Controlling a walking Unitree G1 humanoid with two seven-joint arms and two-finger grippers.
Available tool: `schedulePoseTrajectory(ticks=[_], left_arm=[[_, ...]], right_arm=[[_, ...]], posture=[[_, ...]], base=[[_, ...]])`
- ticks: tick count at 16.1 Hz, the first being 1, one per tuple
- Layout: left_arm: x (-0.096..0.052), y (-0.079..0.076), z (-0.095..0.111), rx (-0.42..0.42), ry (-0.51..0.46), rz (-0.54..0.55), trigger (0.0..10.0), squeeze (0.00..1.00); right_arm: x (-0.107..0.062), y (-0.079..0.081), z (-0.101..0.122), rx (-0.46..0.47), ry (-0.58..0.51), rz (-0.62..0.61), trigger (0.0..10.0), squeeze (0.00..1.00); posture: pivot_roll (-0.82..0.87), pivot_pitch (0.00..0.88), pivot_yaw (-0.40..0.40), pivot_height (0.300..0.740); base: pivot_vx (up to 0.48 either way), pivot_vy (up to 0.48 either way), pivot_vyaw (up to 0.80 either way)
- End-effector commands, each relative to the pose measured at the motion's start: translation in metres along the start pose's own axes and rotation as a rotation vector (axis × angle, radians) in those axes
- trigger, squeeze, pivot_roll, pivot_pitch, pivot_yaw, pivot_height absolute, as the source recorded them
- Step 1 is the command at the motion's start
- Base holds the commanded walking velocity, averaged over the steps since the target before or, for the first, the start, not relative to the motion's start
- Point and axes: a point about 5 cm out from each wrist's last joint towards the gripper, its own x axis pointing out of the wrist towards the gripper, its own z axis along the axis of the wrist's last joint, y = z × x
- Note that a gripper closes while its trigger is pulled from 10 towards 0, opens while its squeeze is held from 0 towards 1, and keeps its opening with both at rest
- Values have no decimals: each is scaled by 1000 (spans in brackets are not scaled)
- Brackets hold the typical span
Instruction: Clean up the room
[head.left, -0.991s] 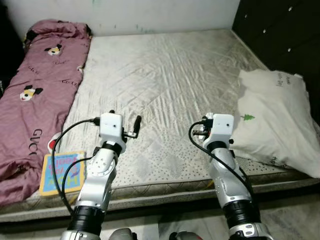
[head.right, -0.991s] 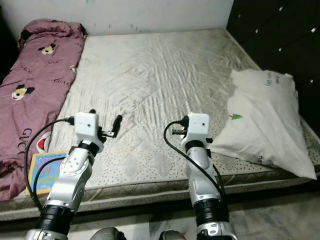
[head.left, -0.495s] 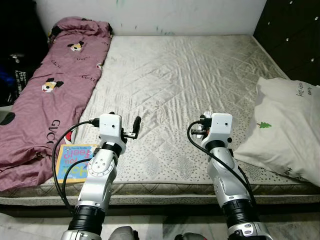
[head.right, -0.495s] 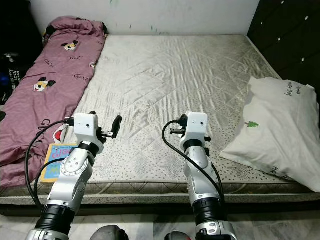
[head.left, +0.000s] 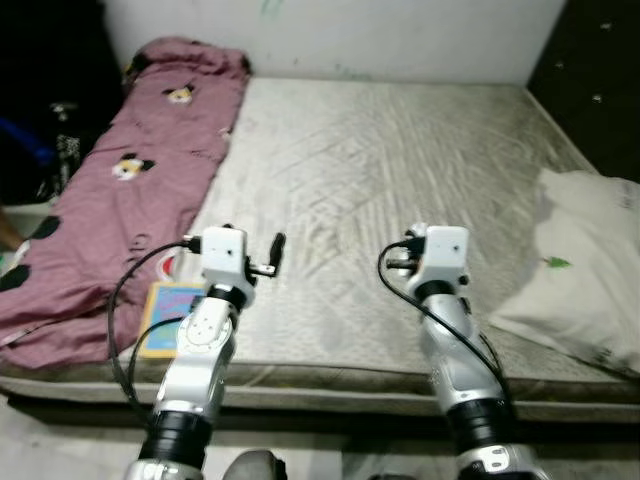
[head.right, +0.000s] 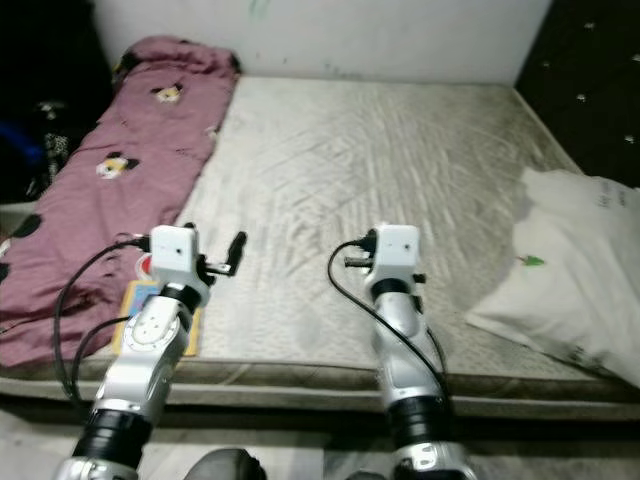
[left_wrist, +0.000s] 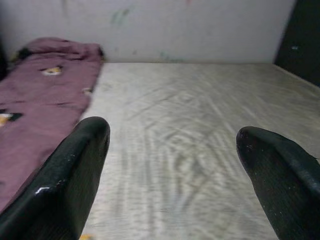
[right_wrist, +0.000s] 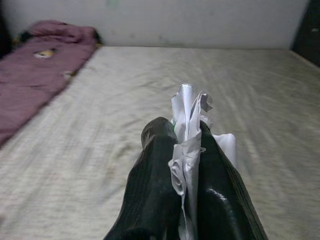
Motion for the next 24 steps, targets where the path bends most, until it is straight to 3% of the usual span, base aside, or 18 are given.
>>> schedulePoseTrajectory(ticks=[1,6,10,13,24], left_arm=[[2,0,1,-5,5,1,10000,0],[2,0,2,-3,-7,9,10000,0],[2,0,6,21,-27,15,10000,0],[1,0,5,-12,-29,-6,10000,0],[1,0,5,-12,-27,-13,10000,0]], right_arm=[[0,-4,0,-8,4,-9,10000,0],[1,-3,0,-12,9,-5,10000,0],[1,-3,-1,-9,8,-3,10000,0],[1,-2,-1,-6,8,-4,10000,0],[2,-1,-1,-10,11,5,10000,0]], posture=[[25,0,30,740],[26,0,27,740],[29,0,28,740],[26,0,30,740],[31,0,30,740]], base=[[0,480,0],[0,477,0],[0,0,0],[0,0,0],[301,0,0]])
